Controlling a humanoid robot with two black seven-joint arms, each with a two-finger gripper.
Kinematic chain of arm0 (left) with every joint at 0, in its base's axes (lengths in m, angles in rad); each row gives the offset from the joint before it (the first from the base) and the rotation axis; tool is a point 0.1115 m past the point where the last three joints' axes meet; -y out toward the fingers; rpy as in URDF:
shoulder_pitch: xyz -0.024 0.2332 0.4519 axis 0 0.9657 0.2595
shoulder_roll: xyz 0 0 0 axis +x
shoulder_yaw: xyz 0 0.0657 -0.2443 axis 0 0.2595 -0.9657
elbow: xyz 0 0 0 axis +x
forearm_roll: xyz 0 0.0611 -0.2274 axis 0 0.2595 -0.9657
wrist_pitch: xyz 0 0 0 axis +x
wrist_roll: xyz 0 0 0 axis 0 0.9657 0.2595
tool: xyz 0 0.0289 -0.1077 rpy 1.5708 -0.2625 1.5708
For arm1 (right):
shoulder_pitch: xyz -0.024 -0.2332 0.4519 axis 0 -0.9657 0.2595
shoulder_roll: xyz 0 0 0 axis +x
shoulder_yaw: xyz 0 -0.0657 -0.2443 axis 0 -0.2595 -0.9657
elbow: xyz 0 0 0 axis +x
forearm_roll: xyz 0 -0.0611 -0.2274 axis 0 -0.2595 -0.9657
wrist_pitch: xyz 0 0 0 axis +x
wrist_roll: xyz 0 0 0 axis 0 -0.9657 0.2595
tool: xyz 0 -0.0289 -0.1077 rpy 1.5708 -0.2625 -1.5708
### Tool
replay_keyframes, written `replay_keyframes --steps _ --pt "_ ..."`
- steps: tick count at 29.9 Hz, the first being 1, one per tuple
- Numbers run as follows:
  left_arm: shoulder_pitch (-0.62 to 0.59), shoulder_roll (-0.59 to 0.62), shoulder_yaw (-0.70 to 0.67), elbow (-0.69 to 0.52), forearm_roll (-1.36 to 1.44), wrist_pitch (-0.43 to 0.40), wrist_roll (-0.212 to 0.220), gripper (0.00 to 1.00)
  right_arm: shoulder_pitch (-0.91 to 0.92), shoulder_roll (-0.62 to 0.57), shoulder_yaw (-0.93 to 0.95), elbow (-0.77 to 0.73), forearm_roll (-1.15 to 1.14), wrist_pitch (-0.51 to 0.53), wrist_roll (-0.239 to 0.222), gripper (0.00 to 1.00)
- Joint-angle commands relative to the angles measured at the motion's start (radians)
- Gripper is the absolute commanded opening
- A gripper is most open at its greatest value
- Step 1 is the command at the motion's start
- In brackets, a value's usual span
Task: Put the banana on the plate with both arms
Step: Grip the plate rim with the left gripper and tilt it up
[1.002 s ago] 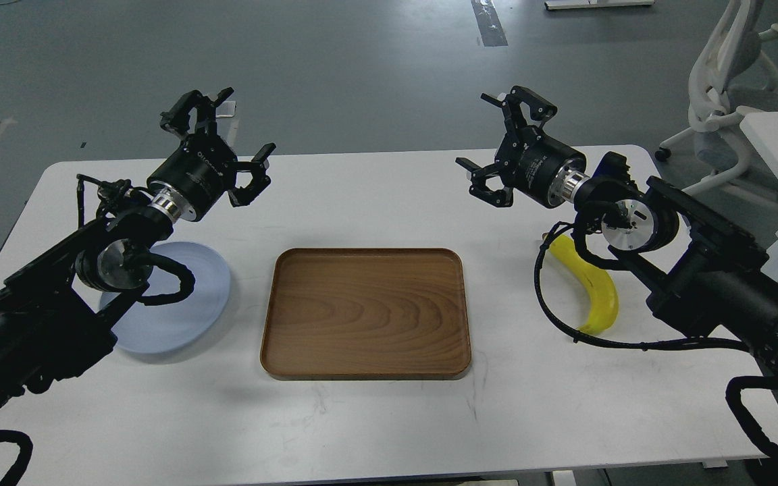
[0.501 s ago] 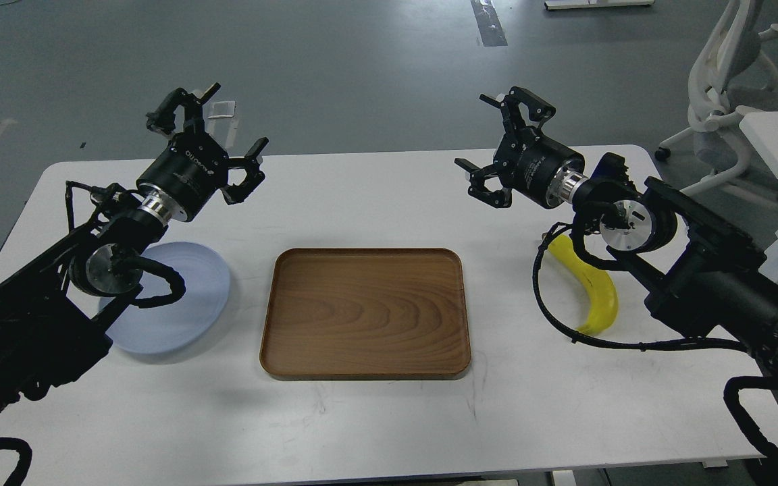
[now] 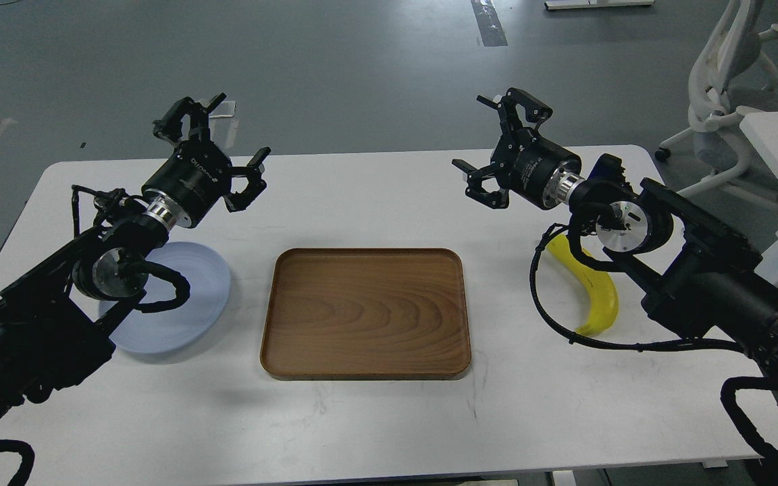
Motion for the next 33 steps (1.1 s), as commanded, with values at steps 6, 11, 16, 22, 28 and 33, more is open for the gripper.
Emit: replay_keyframes --steps 6,11,16,22,28,33 --pt "-0.027 0.024 0.002 -0.074 0.536 0.231 -0.138 0.98 -0.011 -0.003 0.0 0.0 -0.002 0.0 0.004 1.0" --pt "-0.024 0.056 0.069 -0.226 0.867 0.482 -0.124 0.98 -0.012 0.0 0.0 -0.002 -0.002 -0.006 0.004 1.0" --pt "-0.047 0.103 0.21 -0.242 1.044 0.592 -0.071 0.98 -0.014 -0.003 0.002 -0.002 -0.002 -0.011 0.006 1.0" --pt "-0.061 0.205 0.331 -0.252 1.148 0.597 -0.077 0.98 -0.017 -0.006 0.002 -0.002 -0.002 -0.011 0.006 1.0" --pt "-0.053 0.288 0.359 -0.261 1.239 0.615 -0.114 0.98 -0.02 -0.003 0.002 -0.002 -0.005 -0.012 0.006 1.0" --pt "-0.049 0.384 0.4 -0.304 1.285 0.617 -0.115 0.97 -0.02 -0.003 0.0 -0.002 -0.006 -0.011 0.006 1.0"
